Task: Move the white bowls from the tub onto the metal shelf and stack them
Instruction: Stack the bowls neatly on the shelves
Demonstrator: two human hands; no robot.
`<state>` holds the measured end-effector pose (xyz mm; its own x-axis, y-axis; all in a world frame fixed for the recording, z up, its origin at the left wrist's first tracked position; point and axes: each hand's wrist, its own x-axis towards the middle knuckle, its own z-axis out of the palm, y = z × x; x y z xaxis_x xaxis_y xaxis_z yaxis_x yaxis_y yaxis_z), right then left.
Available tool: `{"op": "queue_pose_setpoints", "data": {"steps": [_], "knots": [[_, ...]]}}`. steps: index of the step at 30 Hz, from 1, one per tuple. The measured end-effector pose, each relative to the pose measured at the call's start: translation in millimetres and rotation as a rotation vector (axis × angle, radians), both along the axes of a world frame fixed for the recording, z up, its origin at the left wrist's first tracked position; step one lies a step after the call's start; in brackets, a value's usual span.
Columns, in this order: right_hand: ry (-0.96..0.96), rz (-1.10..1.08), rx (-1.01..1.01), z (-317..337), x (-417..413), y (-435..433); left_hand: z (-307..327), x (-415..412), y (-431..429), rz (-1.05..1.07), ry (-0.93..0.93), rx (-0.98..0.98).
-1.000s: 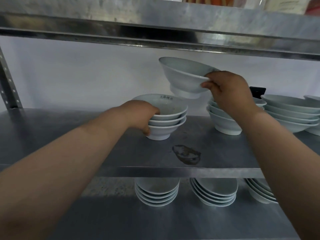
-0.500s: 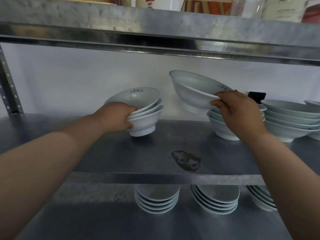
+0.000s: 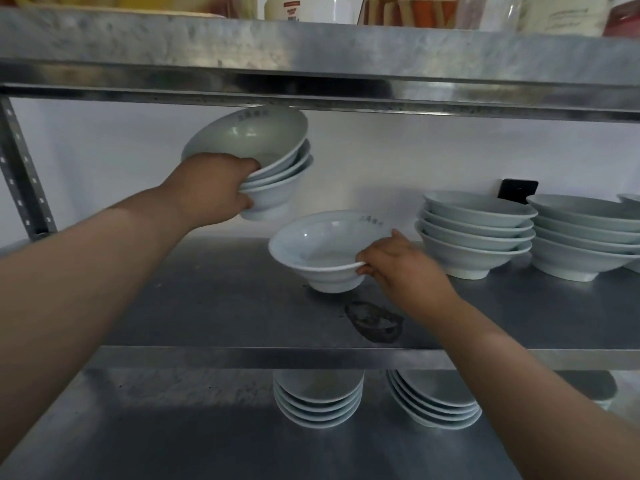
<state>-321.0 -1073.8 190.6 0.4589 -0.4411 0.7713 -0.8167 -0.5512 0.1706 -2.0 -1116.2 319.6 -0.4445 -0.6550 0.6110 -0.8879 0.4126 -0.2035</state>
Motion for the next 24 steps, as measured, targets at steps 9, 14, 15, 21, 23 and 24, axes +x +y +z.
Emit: {"op": "queue_pose_setpoints", "data": {"steps": [9,14,15,21,23,24], "knots": [[-0.062,0.001,0.066,-14.9,16.3,-9.0,-9.7,-62.4,19.3,-0.182,-0.058,0.105],[-0.288,-0.115,0.007,-21.7,12.3,-2.8,-26.2,-83.3,21.6,-0.216,-0.133,0.173],[-0.336,-0.131,-0.015,-23.3,10.4,-0.7,-28.0,-85.6,21.7,-0.216,-0.146,0.182],[-0.468,-0.158,0.072,-22.1,1.1,7.3,-34.0,-95.5,23.4,-0.204,-0.222,0.229],[-0.480,-0.156,0.127,-20.1,-0.1,9.4,-32.1,-98.2,23.7,-0.196,-0.237,0.223],[-0.481,-0.148,0.163,-18.5,-0.8,10.5,-31.1,-99.3,23.4,-0.193,-0.249,0.219]]}}
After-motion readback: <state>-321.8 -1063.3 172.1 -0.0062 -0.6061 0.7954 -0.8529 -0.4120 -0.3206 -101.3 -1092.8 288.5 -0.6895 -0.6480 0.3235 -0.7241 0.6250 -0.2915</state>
